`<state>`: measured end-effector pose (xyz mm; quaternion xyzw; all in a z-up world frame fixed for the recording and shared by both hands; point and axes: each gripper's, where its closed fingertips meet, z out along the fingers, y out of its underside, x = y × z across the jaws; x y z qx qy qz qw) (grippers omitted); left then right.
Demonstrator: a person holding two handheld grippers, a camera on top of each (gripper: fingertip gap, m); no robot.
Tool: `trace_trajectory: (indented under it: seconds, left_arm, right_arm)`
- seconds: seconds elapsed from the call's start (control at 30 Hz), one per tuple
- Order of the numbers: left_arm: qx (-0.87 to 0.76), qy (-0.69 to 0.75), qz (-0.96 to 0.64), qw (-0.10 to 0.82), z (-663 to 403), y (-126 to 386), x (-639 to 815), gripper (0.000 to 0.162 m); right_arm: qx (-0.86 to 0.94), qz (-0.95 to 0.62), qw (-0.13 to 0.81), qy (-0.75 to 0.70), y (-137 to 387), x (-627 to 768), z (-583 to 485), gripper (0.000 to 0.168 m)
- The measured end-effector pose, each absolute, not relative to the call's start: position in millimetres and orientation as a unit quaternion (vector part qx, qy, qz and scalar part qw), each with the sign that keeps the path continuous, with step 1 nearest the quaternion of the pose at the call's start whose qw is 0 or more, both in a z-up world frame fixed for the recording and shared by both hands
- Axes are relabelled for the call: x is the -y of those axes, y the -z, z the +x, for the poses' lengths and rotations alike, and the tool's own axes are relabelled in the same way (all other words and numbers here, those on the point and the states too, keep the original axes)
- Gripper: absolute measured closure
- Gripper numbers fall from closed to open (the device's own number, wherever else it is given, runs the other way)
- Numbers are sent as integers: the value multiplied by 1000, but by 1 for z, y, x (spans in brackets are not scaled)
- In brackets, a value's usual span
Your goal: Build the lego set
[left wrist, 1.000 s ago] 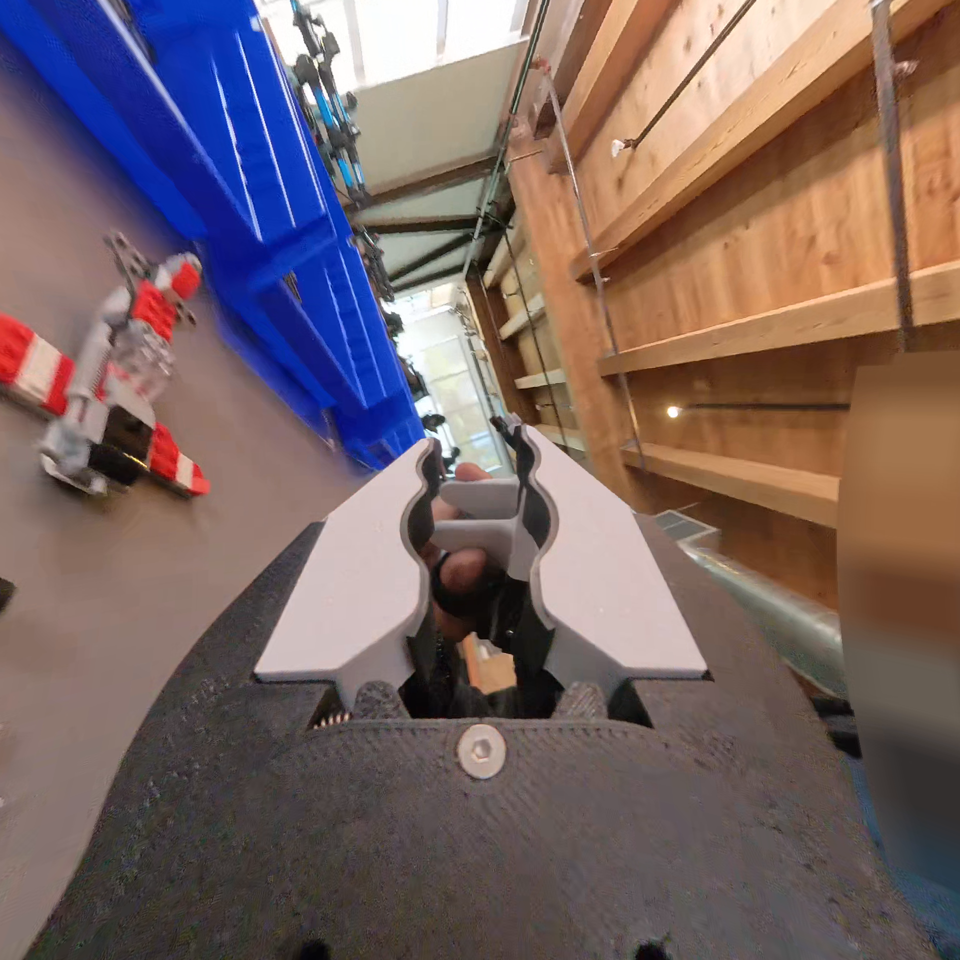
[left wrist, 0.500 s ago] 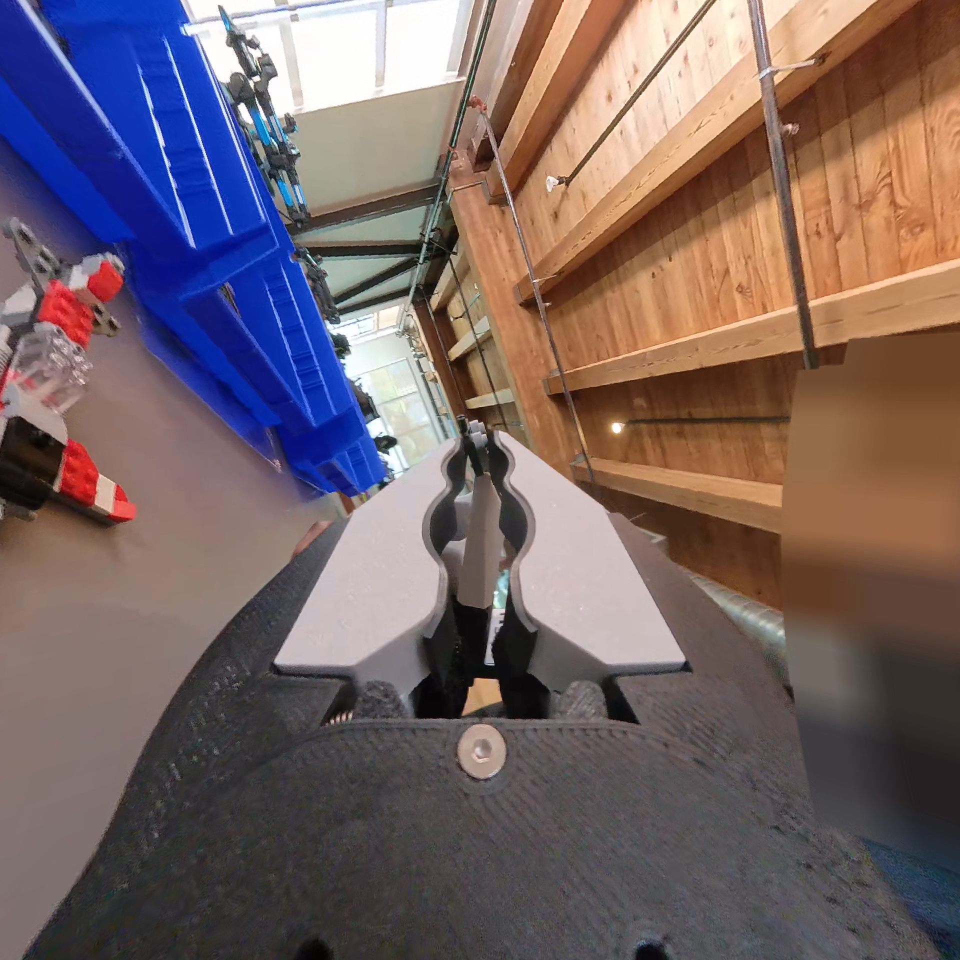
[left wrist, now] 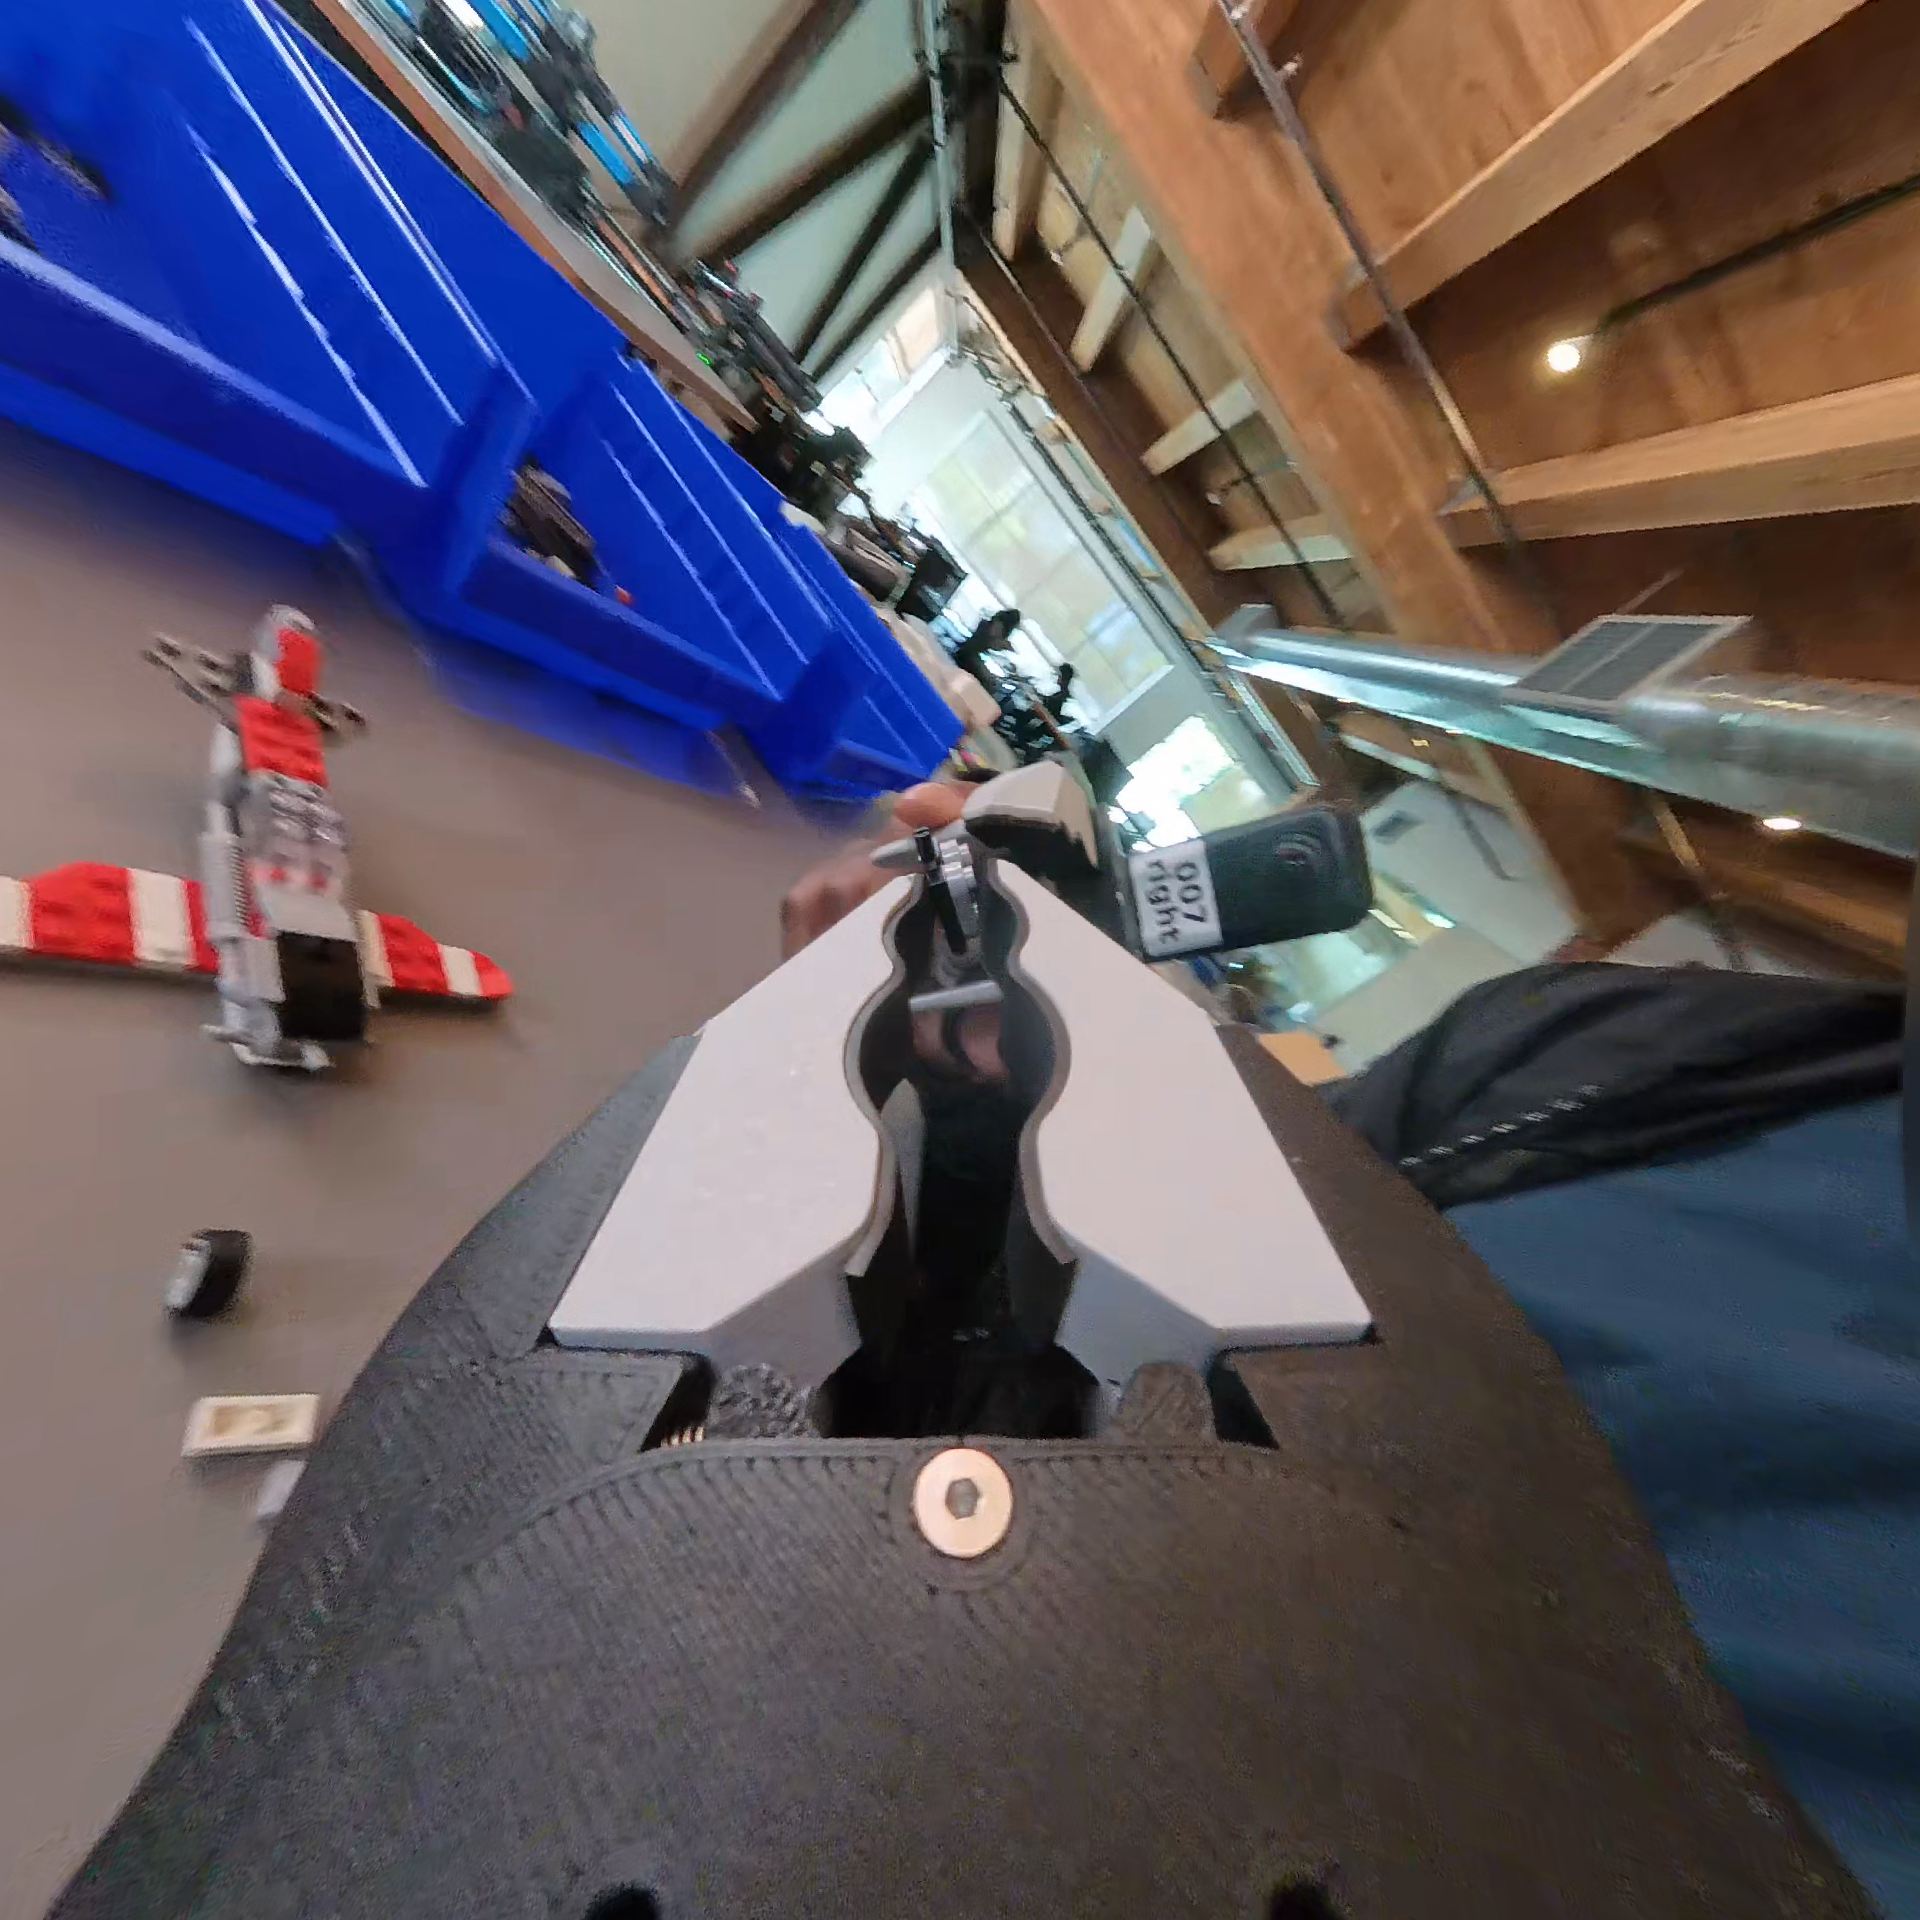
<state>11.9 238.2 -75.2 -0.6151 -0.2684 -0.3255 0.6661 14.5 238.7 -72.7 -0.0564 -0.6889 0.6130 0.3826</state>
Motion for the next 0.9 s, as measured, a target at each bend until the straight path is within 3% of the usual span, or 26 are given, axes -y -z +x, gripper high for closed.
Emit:
trace_trajectory:
  seconds: [0.47,0.9]
  left_arm:
    - [223,418,-628,617,44,82,-239,152]
    - [217,414,-655,594,51,92,-240,153]
  right_arm:
    - [717,-15,277,-640,77,-234,41,145]
    - [750,-3,260,-608,93,-228,45,150]
